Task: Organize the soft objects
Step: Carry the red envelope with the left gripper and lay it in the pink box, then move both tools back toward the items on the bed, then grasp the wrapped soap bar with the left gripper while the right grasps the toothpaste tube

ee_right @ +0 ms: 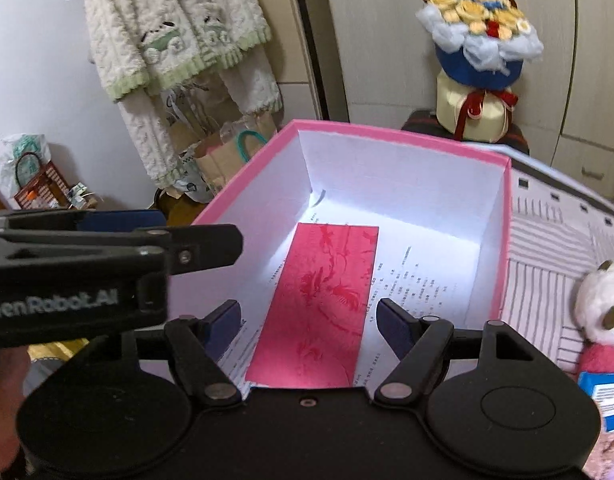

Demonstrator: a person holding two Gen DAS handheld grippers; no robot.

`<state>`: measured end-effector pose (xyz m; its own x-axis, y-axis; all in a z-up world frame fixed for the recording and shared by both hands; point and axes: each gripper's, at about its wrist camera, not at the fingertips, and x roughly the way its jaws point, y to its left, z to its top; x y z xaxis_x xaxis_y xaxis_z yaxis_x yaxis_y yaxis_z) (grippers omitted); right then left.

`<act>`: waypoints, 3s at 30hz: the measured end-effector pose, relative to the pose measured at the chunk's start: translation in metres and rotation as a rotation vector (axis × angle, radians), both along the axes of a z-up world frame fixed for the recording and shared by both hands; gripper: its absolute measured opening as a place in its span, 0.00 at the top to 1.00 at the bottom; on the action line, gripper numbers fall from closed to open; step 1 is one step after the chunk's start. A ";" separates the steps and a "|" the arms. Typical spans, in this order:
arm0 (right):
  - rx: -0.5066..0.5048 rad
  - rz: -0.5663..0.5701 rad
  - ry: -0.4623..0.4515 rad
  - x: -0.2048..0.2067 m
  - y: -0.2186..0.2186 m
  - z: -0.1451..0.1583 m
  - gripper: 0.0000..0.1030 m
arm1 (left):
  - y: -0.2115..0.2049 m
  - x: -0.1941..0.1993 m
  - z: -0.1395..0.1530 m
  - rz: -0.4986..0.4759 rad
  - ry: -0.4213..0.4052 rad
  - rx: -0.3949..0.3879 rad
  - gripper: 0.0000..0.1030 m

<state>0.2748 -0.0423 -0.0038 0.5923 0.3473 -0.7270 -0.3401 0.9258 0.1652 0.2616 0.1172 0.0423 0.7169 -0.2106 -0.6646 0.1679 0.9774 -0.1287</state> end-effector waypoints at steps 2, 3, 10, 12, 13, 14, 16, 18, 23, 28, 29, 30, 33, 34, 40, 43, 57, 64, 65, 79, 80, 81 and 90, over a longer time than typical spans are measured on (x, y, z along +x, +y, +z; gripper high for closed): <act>-0.009 0.008 -0.016 -0.009 -0.003 0.007 0.23 | 0.002 -0.010 0.009 -0.022 -0.011 -0.007 0.37; -0.015 0.012 -0.025 -0.013 -0.004 0.010 0.23 | 0.001 -0.015 0.013 -0.032 -0.019 -0.007 0.36; -0.058 0.024 -0.084 -0.048 -0.015 0.032 0.23 | -0.008 -0.050 0.032 -0.110 -0.060 0.014 0.31; -0.060 0.028 -0.101 -0.061 -0.021 0.038 0.23 | -0.011 -0.060 0.036 -0.133 -0.066 0.011 0.30; -0.058 0.033 -0.109 -0.068 -0.025 0.042 0.23 | -0.013 -0.066 0.038 -0.144 -0.073 0.009 0.29; -0.053 0.038 -0.119 -0.076 -0.029 0.046 0.23 | -0.015 -0.072 0.041 -0.156 -0.082 0.011 0.29; -0.041 0.052 -0.140 -0.092 -0.041 0.053 0.22 | -0.019 -0.084 0.045 -0.176 -0.106 0.013 0.27; -0.022 0.056 -0.154 -0.108 -0.057 0.059 0.21 | -0.024 -0.097 0.048 -0.202 -0.127 0.012 0.24; 0.026 0.015 -0.165 -0.147 -0.107 0.062 0.19 | -0.044 -0.123 0.051 -0.295 -0.138 -0.003 0.20; -0.005 -0.074 -0.194 -0.183 -0.157 0.053 0.16 | -0.076 -0.140 0.040 -0.397 -0.128 0.014 0.17; -0.010 -0.085 -0.196 -0.188 -0.165 0.050 0.15 | -0.084 -0.143 0.036 -0.413 -0.124 0.020 0.17; -0.015 -0.096 -0.193 -0.193 -0.173 0.044 0.15 | -0.091 -0.145 0.032 -0.426 -0.118 0.024 0.17; -0.026 -0.124 -0.170 -0.205 -0.191 0.026 0.15 | -0.109 -0.149 0.019 -0.454 -0.087 0.022 0.17; -0.034 -0.132 -0.163 -0.207 -0.197 0.019 0.15 | -0.116 -0.150 0.014 -0.462 -0.073 0.022 0.17; -0.091 -0.140 -0.157 -0.215 -0.216 -0.025 0.12 | -0.153 -0.149 -0.019 -0.491 -0.011 0.025 0.17; -0.131 -0.130 -0.163 -0.211 -0.220 -0.049 0.12 | -0.172 -0.144 -0.039 -0.470 0.015 0.032 0.17; -0.212 0.090 -0.239 -0.168 -0.231 -0.091 0.12 | -0.232 -0.108 -0.104 -0.328 0.028 0.093 0.16; -0.097 0.184 -0.133 -0.142 -0.240 -0.100 0.13 | -0.244 -0.098 -0.116 -0.283 0.006 0.099 0.11; -0.089 0.186 -0.128 -0.141 -0.241 -0.101 0.13 | -0.246 -0.097 -0.118 -0.283 0.009 0.104 0.11; -0.084 0.176 -0.025 -0.166 -0.249 -0.090 0.58 | -0.260 -0.095 -0.133 -0.244 0.024 0.176 0.08; -0.101 0.185 -0.023 -0.165 -0.246 -0.090 0.58 | -0.260 -0.093 -0.133 -0.234 0.039 0.169 0.08; -0.121 0.201 -0.030 -0.164 -0.242 -0.091 0.58 | -0.258 -0.092 -0.132 -0.216 0.056 0.156 0.08; -0.130 0.260 -0.079 -0.160 -0.226 -0.093 0.61 | -0.267 -0.091 -0.145 -0.165 0.085 0.156 0.11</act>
<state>0.1152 -0.2683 -0.0972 0.5524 0.4014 -0.7306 -0.5754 0.8178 0.0143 0.1711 -0.1501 -0.1026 0.6217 -0.2106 -0.7544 0.3218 0.9468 0.0009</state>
